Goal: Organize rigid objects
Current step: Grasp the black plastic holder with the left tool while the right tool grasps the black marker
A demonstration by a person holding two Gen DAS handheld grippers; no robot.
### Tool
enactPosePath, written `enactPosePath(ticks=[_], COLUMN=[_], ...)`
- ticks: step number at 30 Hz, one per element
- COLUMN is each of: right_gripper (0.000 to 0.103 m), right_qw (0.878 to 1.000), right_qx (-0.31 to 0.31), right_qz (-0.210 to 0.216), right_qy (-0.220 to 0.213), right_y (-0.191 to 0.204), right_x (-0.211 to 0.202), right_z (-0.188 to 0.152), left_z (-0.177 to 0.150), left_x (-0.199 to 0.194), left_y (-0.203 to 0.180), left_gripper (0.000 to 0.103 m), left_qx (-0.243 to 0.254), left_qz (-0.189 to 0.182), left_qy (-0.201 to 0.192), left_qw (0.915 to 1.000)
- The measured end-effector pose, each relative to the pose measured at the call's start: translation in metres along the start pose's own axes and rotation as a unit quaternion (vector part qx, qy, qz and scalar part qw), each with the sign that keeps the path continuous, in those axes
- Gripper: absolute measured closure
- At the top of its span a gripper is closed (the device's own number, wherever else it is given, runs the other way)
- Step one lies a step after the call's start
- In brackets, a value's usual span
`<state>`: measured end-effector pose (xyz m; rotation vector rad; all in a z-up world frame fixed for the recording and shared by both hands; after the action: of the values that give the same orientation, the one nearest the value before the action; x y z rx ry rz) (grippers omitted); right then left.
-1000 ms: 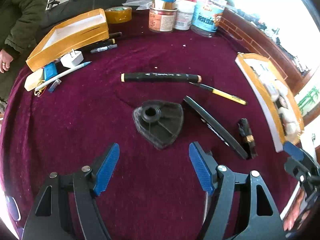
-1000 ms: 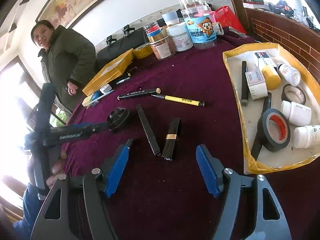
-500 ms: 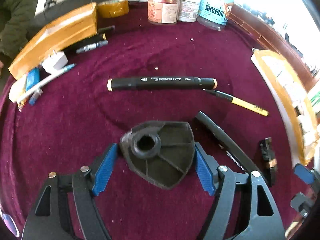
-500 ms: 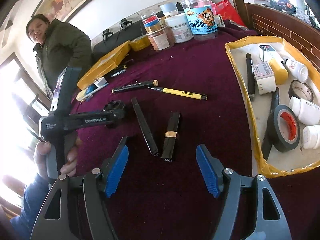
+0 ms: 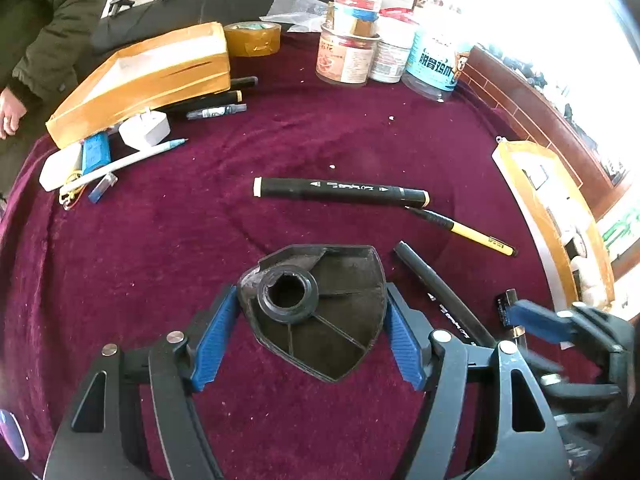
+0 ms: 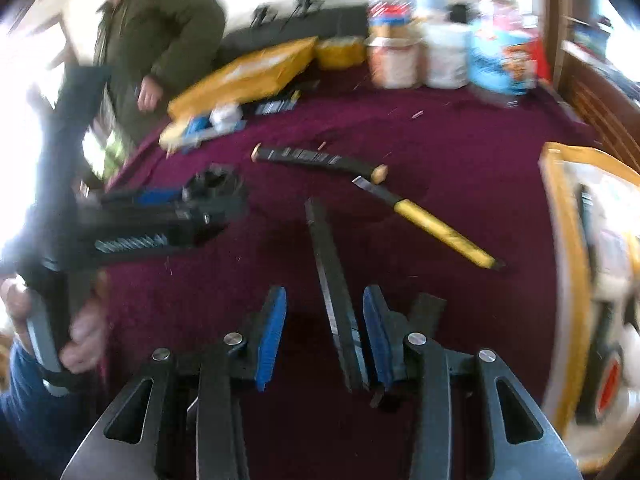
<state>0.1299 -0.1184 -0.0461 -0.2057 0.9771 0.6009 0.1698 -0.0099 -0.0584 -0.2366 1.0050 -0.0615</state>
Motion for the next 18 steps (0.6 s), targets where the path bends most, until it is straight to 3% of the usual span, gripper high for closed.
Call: enactPosePath(ticks=[3,6,10,18], right_gripper=[0.068,0.068,0.091,0.091], right_qw=[0.999,0.997,0.996,0.999], right_qx=[-0.023,-0.040,-0.060,0.016], right_qz=[-0.038,-0.047,-0.052,0.004], right_qy=[0.022,0.034,0.039,-0.038], right_y=[-0.002,-0.004,-0.005,-0.026], right_x=[0.016,0.027,0.034,0.031], right_z=[0.003,0.001,0.004,0.022], left_z=[0.004,0.005,0.005,0.006], left_x=[-0.003,-0.008,-0.012,-0.009], left_y=[0.001,0.002,-0.001,-0.001], left_gripper=[0.033,0.033,0.033,0.033], left_qx=[-0.003,-0.001,0.001,-0.008], left_qz=[-0.003,-0.003,-0.005,-0.005], left_qy=[-0.006,-0.013,-0.018,-0.017], left_qw=[1.0000,0.9999,0.9998,0.9998])
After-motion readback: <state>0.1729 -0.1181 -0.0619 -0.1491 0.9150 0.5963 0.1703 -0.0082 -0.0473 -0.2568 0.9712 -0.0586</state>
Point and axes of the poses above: each gripper's, at about its wrist camera, not at the fingertips, and x roughly the way its jaws point, y to its left, z to its top, the point moved 10 cm from there along x, roughly the way its jaws point, and after that the axes turned 9 degrees about -x, right-handed, at the moved point
